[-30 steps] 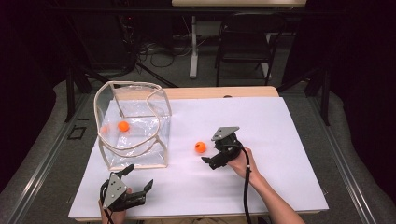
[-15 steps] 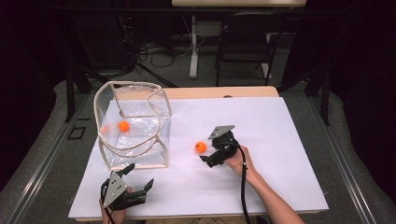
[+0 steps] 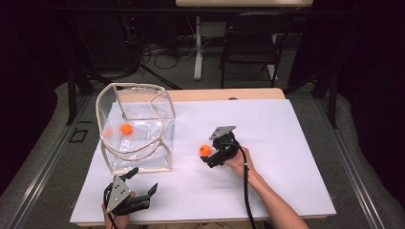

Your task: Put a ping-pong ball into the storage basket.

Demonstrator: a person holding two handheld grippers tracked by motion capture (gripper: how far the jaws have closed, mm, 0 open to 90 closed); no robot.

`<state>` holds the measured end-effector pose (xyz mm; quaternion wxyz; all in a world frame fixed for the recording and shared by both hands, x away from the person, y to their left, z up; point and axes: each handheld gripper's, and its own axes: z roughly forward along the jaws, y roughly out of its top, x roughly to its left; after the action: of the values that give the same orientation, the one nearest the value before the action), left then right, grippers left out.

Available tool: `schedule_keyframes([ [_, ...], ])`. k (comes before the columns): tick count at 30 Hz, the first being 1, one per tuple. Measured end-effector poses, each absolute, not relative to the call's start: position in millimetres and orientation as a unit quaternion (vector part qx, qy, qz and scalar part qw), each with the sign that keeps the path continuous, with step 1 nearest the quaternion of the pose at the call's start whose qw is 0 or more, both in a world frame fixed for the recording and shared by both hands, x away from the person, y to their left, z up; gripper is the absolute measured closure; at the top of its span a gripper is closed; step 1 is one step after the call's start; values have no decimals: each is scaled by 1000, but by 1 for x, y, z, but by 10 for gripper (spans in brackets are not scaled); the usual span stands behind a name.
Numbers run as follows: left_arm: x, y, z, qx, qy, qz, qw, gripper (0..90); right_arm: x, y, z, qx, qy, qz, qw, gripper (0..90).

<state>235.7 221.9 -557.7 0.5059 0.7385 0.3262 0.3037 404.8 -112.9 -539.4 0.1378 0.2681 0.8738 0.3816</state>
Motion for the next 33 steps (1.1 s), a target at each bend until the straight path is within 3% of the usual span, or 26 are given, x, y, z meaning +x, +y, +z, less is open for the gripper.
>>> schedule_keyframes([
  [12,234,223,-557,737,326,304,507,156,408,-102,-549,264,875,382,139,20],
  [21,235,223,-557,738,326,305,506,156,407,-98,-552,263,879,368,151,318],
  [29,234,223,-558,741,324,302,505,157,405,-96,-551,263,884,353,158,503],
  [33,235,224,-557,738,326,304,506,157,406,-97,-551,265,884,352,156,507],
])
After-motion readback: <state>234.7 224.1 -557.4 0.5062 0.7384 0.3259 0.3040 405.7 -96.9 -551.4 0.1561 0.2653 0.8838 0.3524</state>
